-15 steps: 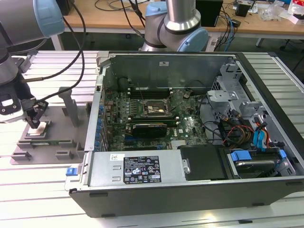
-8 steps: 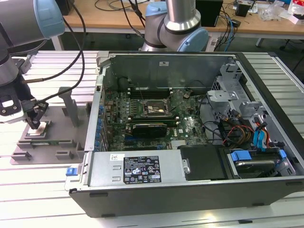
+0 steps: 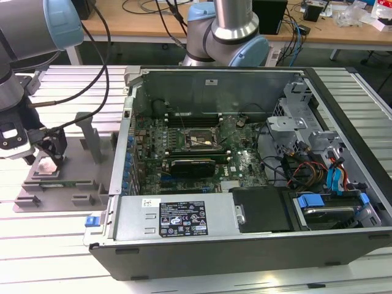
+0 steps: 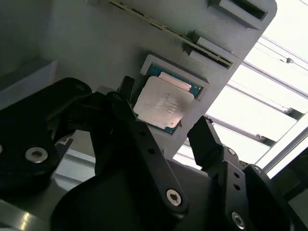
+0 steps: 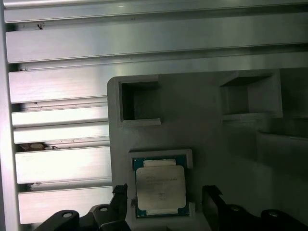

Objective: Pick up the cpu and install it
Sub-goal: 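Pick up the cpu and move it towards the insertion slot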

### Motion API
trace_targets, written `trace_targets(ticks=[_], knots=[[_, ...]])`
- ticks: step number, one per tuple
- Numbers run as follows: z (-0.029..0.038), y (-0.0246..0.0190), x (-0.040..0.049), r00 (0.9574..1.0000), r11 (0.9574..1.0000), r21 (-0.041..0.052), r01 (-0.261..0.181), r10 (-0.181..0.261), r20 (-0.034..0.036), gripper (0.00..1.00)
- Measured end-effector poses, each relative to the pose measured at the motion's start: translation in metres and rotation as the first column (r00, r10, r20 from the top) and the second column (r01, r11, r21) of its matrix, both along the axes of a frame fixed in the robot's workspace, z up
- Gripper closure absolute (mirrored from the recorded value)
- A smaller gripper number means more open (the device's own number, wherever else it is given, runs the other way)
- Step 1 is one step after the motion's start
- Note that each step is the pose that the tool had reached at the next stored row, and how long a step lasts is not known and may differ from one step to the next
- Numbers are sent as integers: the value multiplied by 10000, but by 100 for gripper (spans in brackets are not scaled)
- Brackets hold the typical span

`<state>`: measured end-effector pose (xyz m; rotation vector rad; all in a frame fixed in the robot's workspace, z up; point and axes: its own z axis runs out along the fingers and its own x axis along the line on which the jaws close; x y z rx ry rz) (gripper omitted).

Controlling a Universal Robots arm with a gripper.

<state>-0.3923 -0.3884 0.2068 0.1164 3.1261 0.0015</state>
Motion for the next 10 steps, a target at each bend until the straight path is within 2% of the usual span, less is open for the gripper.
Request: trace_targets(ticks=[1, 5, 10], knots=[[0, 0, 0, 10000, 10000, 0, -1, 1, 0, 27], [-85, 0, 0, 10000, 10000, 1, 0, 0, 1, 27], [-142, 0, 0, 10000, 10000, 0, -8, 8, 1, 27]])
